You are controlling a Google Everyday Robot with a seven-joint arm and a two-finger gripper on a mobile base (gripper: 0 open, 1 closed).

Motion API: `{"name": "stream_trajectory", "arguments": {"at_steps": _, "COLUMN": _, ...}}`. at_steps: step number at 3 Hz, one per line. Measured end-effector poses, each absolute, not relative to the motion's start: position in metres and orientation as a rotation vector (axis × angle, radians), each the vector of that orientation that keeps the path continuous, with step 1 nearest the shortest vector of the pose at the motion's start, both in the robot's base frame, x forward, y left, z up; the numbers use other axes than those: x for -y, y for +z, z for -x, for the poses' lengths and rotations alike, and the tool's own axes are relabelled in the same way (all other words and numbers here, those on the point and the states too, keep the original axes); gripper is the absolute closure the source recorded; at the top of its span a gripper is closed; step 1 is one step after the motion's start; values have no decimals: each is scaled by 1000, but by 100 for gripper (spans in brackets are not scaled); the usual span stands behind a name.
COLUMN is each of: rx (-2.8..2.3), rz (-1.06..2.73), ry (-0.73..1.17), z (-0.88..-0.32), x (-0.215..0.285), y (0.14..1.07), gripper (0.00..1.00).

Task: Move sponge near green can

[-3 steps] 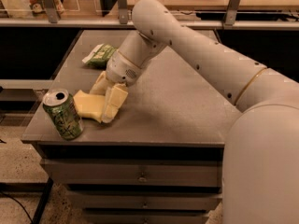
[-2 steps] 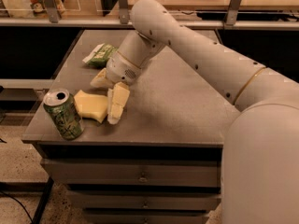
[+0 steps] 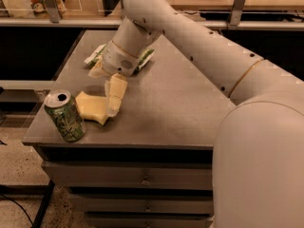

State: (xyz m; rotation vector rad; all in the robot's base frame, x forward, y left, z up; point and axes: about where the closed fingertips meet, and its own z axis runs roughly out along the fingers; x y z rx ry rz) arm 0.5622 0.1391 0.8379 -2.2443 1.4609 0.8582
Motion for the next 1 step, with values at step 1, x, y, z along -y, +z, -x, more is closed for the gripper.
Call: {"name": "stream_trajectory", "arguments": {"at_steps": 1, "rx": -1460, "rz": 2244, "ry": 852, "z": -563, "x": -140, "y": 839, "gripper": 0}}
